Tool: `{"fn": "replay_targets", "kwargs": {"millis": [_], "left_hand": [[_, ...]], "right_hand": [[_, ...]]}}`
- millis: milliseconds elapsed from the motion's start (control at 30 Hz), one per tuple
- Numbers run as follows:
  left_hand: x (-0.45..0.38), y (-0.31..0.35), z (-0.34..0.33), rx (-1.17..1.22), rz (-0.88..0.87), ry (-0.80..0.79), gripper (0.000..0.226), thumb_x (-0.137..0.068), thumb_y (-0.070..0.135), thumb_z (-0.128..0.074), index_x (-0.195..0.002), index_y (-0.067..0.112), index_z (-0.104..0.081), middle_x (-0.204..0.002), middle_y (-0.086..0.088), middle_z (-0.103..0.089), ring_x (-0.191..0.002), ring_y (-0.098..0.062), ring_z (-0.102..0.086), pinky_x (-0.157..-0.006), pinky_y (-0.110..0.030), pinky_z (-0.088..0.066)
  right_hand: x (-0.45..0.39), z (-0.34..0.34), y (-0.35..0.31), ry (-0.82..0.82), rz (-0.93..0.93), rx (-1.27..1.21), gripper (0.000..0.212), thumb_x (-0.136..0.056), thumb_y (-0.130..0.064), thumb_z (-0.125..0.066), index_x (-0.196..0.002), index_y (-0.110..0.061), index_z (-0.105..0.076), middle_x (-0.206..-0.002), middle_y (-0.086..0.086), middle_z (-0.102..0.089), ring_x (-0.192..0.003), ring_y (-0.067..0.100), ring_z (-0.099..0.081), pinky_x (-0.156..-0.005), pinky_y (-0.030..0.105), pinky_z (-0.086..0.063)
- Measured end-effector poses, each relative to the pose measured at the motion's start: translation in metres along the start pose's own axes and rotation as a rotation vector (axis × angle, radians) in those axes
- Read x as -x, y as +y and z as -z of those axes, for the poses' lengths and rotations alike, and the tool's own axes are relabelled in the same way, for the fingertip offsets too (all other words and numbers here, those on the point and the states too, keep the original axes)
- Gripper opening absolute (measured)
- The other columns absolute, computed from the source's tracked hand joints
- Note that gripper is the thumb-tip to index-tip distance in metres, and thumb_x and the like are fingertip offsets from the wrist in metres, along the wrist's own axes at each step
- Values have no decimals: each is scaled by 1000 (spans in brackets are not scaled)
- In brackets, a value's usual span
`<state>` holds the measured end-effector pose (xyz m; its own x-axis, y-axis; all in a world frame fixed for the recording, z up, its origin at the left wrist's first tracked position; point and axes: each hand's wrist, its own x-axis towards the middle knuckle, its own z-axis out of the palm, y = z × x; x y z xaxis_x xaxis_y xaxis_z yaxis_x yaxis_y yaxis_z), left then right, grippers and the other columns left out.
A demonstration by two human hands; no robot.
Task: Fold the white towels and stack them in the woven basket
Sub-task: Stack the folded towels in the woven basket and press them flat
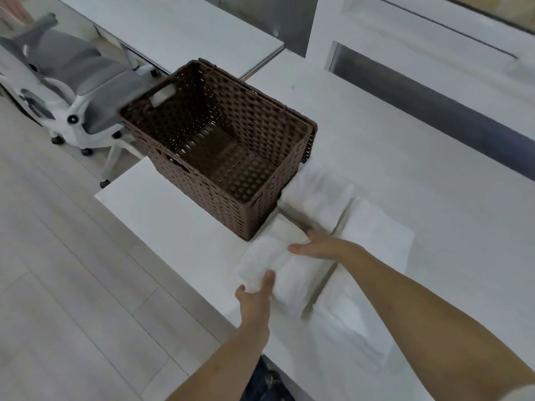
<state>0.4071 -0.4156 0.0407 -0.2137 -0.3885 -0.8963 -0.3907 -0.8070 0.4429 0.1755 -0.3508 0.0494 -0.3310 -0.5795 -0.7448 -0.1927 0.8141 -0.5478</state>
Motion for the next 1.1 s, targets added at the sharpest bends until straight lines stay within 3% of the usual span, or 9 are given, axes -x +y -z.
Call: {"fn": "replay_targets", "kwargs": {"millis": [100, 233, 300, 367, 433, 567, 667, 767, 1100], "left_hand": [[0, -2, 16, 28, 9, 8, 113, -53, 70, -89, -141, 14, -46, -126, -1, -65, -112, -26, -63, -103, -48, -50], [8, 4, 50, 39, -28, -70, 61, -68, 54, -87, -107, 11, -71, -95, -1, -80, -92, -25, -74, -86, -41, -59], [12, 7, 71, 80, -8, -107, 58, -68, 49, -89, -108, 10, -72, -97, -4, -79, -98, -28, -73, -86, -43, -60], [18, 11, 93, 119, -8, -155, 66, -63, 49, -91, -114, 11, -73, -107, -8, -78, -108, -32, -70, -101, -49, -54], [26, 13, 117, 127, -30, -180, 67, -63, 49, -89, -115, 10, -72, -107, -8, -78, -109, -31, -69, -106, -51, -50], [51, 22, 171, 161, -87, -176, 65, -70, 50, -83, -120, 10, -70, -110, -9, -77, -109, -33, -70, -103, -50, -52], [80, 36, 205, 233, -161, -196, 57, -79, 43, -76, -125, 10, -67, -116, -14, -75, -106, -33, -72, -95, -47, -55], [113, 61, 234, 230, -263, -224, 50, -86, 41, -69, -126, 10, -67, -116, -15, -75, -104, -30, -73, -88, -42, -55], [180, 224, 256, 52, -657, -339, 59, -87, 46, -75, -134, 13, -62, -124, -10, -72, -116, -29, -69, -104, -48, -50]], "right_hand": [[-2, -9, -3, -37, -67, -29, 114, -66, -83, -76, -155, -22, -39, -153, -9, -46, -136, 16, -50, -111, 27, -39], [4, -31, -14, -98, -144, -209, 110, -50, -74, -92, -141, -25, -54, -133, -5, -67, -113, 16, -68, -97, 35, -57], [17, -48, -28, -131, -165, -300, 91, -54, -64, -95, -128, -23, -61, -117, -1, -75, -102, 19, -74, -90, 37, -61], [29, -70, -43, -103, -170, -364, 74, -60, -57, -95, -116, -21, -63, -108, 2, -77, -96, 22, -76, -82, 37, -62], [37, -92, -55, -74, -160, -388, 84, -57, -57, -97, -122, -16, -62, -110, 5, -77, -95, 26, -77, -83, 42, -63], [63, -130, -97, -109, -64, -420, 72, -70, -49, -91, -125, -15, -60, -112, 8, -76, -95, 25, -77, -83, 41, -64], [87, -154, -134, -114, 13, -448, 81, -64, -57, -93, -128, -19, -62, -115, 4, -77, -99, 24, -76, -91, 45, -62], [114, -167, -175, -144, 132, -503, 57, -79, -44, -87, -126, -19, -68, -112, 2, -79, -102, 23, -76, -97, 47, -59], [162, -104, -302, -30, 543, -719, 45, -94, -26, -75, -137, -21, -62, -129, 1, -73, -119, 22, -69, -104, 42, -53]]}}
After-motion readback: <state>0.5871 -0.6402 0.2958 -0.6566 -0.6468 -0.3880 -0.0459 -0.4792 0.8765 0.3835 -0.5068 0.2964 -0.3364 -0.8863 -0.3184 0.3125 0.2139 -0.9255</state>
